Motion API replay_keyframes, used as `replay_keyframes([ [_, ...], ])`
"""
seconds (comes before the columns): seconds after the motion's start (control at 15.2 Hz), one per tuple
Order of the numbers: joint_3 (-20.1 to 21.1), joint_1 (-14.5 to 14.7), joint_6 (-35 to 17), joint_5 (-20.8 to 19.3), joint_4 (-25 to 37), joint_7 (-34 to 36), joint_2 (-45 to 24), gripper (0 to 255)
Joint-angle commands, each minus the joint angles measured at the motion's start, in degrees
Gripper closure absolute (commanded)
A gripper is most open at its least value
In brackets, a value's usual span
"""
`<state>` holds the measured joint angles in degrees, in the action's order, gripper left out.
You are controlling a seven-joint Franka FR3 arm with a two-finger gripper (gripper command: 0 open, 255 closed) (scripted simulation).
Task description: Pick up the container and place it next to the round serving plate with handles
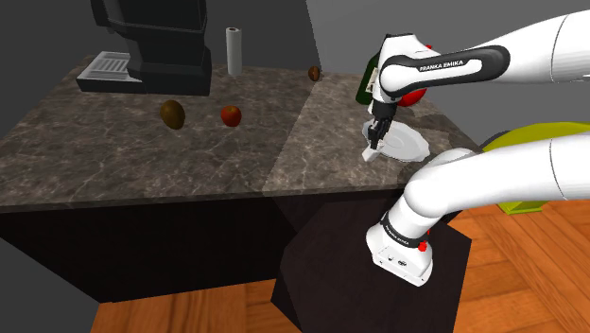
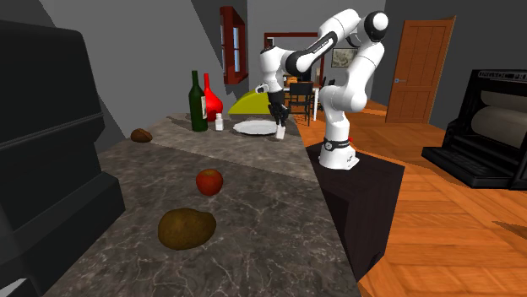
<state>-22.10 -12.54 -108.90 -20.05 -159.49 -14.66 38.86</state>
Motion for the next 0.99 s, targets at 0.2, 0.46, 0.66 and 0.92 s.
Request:
replay_keyframes([
  [0.2,0.0,0.0,-0.02,0.0,0.0,0.0,-0.01,0],
  [0.46,0.57,0.33,2.08,0.66,1.65,-0.08,0.45,0],
  [0.66,2.03,1.17,7.58,2.34,6.55,-0.31,1.06,0],
  [0.92,2.03,1.17,7.57,2.34,6.55,-0.31,1.06,0],
])
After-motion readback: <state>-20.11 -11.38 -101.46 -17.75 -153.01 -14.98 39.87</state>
